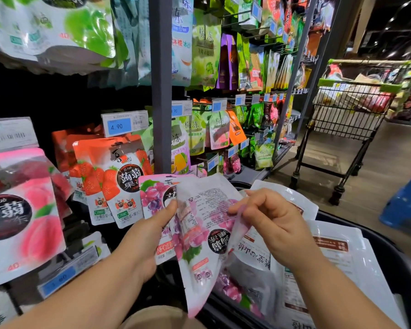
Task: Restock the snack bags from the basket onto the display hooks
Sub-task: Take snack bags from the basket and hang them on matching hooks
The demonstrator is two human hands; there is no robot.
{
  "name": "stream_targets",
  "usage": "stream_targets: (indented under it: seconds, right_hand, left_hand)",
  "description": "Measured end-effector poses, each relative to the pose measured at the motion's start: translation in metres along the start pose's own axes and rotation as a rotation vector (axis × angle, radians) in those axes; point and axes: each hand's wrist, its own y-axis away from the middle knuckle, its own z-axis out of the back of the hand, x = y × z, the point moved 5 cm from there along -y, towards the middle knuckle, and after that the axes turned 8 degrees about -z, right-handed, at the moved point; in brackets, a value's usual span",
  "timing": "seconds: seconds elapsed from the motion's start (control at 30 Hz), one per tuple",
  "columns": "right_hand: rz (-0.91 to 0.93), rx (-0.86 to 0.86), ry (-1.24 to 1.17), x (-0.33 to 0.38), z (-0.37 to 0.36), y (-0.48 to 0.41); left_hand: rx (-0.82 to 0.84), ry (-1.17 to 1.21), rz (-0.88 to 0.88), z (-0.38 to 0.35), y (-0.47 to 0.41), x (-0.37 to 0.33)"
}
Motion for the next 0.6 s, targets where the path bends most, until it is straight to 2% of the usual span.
stream_targets:
  seconds: [0.17,0.27,0.37,0.6]
  right_hand:
    - [0.168,-0.314,0.014,0.010,0.012,0.006]
    - [0.173,-0.574,-0.036,0.016,0.031,0.011]
    - [0.052,-0.731,-0.066,0.012,0.043,0.013]
    - [-0.426,-0.704,-0.023,-0.027,0.044,-0.003]
  left_hand:
    - [-0.035,-0.103,-0.063,-0.011,0.015,-0.008]
    - [-0.072,-0.155,-0.123,-0.003,0.011,-0.003]
    - [-0.035,-0.172,-0.169,-0.007,0.018,-0.002]
    - [0.111,-0.243,-0.272,-0.023,0.031,0.000]
